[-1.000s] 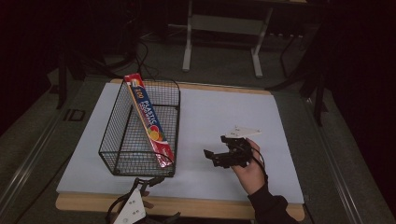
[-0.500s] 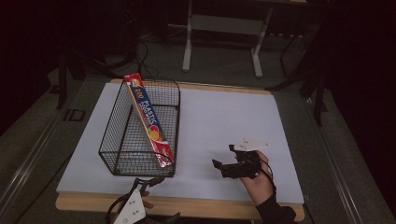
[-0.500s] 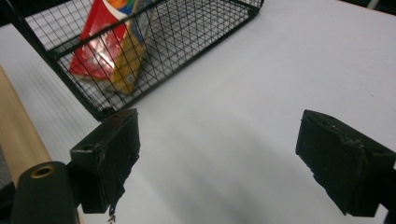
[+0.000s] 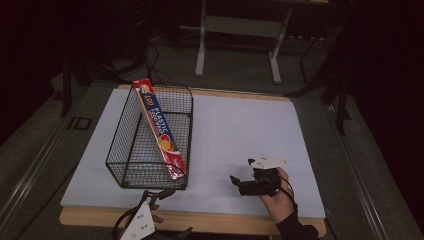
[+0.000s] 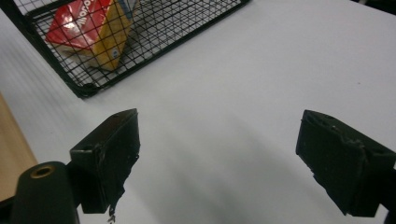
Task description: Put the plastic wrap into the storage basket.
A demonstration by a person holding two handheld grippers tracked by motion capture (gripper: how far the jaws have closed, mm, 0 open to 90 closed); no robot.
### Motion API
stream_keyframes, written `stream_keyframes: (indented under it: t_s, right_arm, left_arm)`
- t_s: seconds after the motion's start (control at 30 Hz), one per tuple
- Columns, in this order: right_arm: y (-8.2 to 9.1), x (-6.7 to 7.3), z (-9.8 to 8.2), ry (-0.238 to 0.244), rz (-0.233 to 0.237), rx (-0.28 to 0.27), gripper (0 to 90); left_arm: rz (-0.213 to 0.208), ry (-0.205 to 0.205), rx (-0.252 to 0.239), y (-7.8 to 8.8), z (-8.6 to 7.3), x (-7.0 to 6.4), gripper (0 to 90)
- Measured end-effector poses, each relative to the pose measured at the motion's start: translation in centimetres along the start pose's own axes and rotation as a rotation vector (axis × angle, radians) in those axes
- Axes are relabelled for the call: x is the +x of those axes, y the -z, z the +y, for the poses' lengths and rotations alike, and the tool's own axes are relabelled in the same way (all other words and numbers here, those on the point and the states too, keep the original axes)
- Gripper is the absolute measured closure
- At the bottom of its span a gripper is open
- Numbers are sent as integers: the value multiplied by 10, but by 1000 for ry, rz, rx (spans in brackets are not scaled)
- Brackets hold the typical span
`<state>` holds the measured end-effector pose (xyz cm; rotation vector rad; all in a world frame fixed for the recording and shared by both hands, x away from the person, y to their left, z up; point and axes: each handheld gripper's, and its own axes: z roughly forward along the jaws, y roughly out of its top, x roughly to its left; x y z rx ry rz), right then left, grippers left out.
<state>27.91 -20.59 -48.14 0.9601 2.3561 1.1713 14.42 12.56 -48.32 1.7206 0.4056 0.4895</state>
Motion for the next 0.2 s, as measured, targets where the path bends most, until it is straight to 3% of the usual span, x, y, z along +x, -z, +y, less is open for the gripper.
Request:
stream_keyframes:
  t_s: [0.2]
  right_arm:
    - [-1,-1,-2,28,-24,7,137]
  left_arm:
    - [-1,-3,-1,0,0,-1,9]
